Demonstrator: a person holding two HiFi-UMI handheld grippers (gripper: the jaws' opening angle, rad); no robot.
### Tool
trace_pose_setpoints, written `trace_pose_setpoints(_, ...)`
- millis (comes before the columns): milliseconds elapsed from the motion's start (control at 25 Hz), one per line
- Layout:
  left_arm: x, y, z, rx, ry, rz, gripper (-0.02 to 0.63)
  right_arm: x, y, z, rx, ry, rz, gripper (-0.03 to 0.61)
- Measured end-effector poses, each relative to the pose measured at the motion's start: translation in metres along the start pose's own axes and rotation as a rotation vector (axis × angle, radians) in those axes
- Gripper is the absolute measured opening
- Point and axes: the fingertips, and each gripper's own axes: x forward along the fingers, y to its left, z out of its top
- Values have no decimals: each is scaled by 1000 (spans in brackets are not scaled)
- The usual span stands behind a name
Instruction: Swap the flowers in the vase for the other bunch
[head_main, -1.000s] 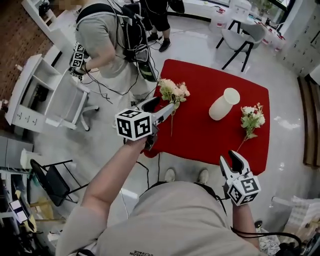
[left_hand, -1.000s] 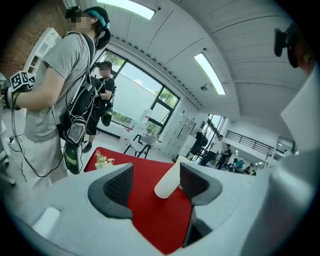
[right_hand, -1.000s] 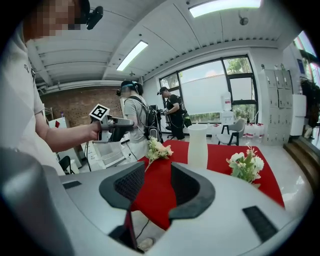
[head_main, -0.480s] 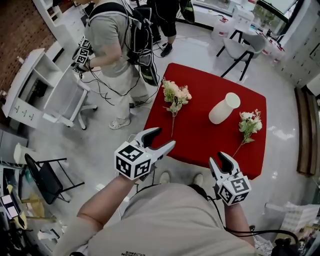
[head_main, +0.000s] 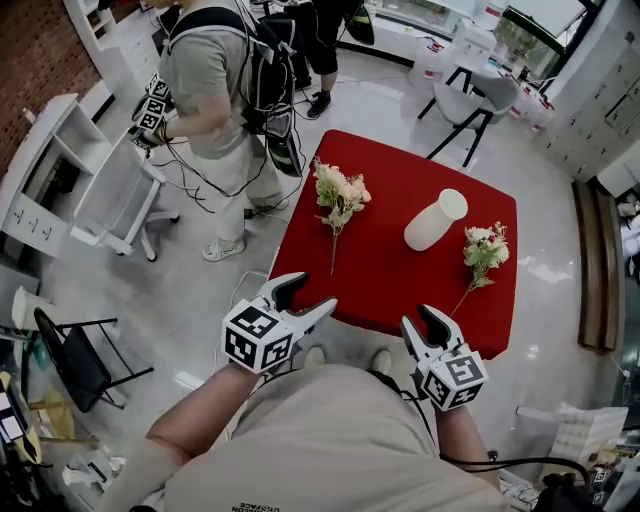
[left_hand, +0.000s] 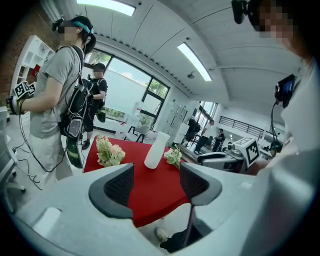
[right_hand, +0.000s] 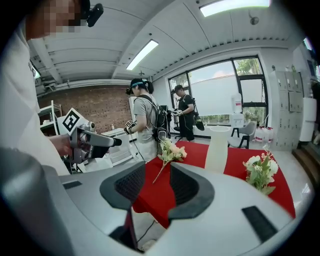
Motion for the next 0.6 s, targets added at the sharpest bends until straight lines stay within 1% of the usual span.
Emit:
trace_pose_setpoints(440,8,0,1,22,8,-4,290,-1,-5,-3,8,4,-15,160)
trace_pose_setpoints(600,10,-5,2,16,-3,-26,288,-2,-6,-5,14,7,-20,160)
